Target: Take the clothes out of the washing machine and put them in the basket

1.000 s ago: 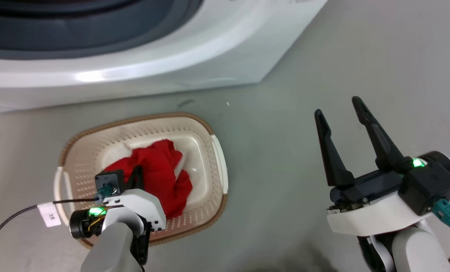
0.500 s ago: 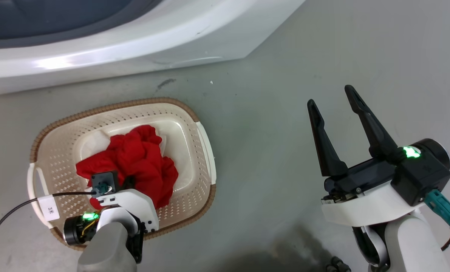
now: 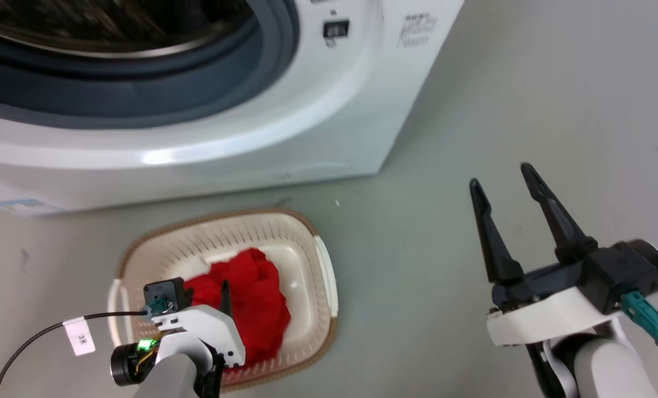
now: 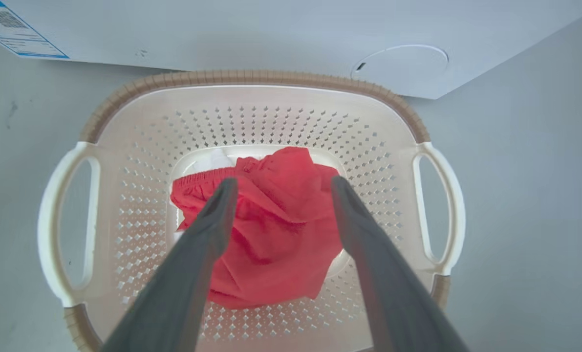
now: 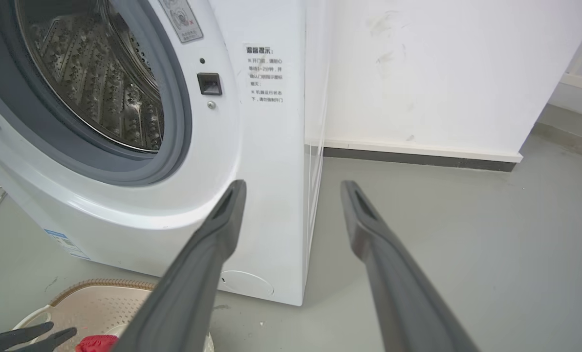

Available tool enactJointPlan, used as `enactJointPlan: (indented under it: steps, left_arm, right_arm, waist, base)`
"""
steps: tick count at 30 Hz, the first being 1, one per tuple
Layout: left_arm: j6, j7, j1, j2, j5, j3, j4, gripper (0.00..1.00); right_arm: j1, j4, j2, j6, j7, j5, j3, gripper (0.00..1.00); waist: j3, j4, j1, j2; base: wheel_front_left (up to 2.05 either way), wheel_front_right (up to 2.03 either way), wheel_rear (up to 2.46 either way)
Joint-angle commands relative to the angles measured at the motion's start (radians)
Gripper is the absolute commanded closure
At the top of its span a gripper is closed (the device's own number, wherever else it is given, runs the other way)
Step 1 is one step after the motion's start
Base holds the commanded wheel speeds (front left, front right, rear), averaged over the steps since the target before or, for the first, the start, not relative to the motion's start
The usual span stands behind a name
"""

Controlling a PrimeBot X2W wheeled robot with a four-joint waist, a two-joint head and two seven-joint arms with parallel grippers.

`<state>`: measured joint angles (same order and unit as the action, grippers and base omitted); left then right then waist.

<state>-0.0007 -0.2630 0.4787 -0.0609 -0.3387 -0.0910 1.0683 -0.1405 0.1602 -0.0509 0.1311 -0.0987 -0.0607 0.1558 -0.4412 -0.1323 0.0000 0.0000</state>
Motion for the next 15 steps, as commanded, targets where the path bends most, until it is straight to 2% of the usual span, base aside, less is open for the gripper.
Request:
enactJointPlan:
  steps: [1,9,15]
  left_arm:
    - [-0.003,-0.002,-0.021,0.001,0.006,0.003,-0.022,0.0]
    - [0.009,-0.002,-0.099,0.009,0.038,0.048,-0.251,0.0]
    - [0.018,-0.003,-0.161,0.011,0.102,0.058,-0.499,0.0]
  right_arm:
    - [0.022,0.006,0.001,-0.001,0.005,0.004,-0.009,0.0]
    - [0.101,0.027,0.001,-0.001,0.038,0.006,-0.068,0.0]
    - [0.149,0.036,0.002,-0.001,0.052,0.007,-0.104,0.0]
  waist:
    - [0.094,0.05,0.0,0.0]
    - [0.21,0.104,0.0,0.0]
    - [0.276,0.121,0.0,0.0]
  base:
    - [0.0,0.0,0.0]
    - [0.0,0.0,0.0]
    - [0.0,0.0,0.0]
